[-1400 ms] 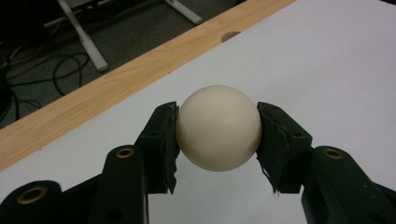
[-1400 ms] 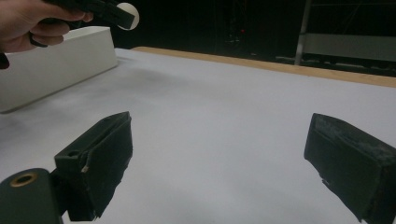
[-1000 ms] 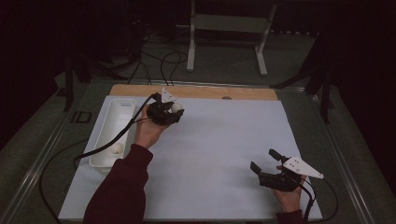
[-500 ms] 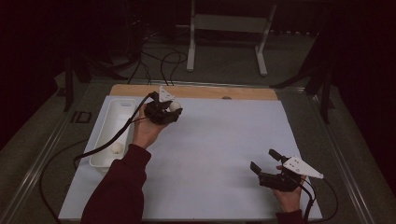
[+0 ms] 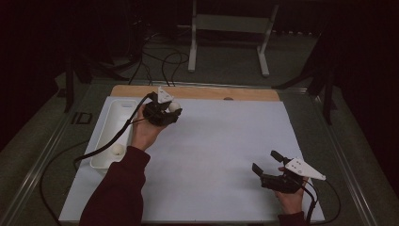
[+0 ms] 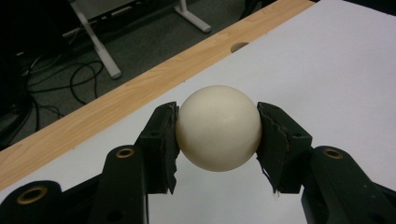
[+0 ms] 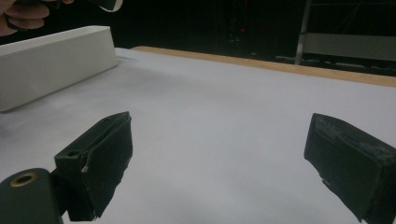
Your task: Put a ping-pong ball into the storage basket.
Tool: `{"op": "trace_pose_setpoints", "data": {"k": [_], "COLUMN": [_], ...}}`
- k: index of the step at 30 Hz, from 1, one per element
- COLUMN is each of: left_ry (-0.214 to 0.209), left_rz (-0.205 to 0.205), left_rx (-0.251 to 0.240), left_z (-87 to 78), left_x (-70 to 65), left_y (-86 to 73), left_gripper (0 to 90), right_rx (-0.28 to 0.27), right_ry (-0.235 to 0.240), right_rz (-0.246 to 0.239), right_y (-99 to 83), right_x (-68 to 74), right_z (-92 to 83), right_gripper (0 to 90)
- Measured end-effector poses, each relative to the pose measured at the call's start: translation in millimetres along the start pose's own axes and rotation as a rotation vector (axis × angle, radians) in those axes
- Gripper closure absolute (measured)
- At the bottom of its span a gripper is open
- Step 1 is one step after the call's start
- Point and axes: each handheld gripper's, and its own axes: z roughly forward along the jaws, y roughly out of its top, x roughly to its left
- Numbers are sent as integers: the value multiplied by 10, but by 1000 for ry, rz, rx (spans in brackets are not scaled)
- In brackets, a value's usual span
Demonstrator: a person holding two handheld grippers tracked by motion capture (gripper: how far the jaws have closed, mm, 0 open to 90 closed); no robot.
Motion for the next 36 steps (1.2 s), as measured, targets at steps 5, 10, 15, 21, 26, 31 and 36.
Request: {"op": "trace_pose_setpoints", "data": {"k": [5,10,15,21,26,31,36], "left_ry": [7,11,20,24,31,33,36], "left_rz": [9,14,15,20,19,28,32], "left_rx": [0,-3,-16,-27,-37,-37,-44], "left_z": [-46,-84,-135,-202,-258,-294,-335], "left_x": [6,8,16,20,25,25,23], "left_y": [3,4,4,10,8,0,-7], "left_gripper": [508,508,508,509,508,508,508], "right_rx": [0,-1,1,0,0,1,1], "right_ry": [0,0,-2,-1,-2,-2,-2], "right_rz": [0,1,1,1,0,-1,-1], "right_y": [-1,-1,-1,-1,-1,0,0], "right_x": [0,0,0,-1,-1,-1,-2], "right_z": [2,3,2,2,2,0,-1], "right_gripper": [77,77,77,77,77,77,77]}}
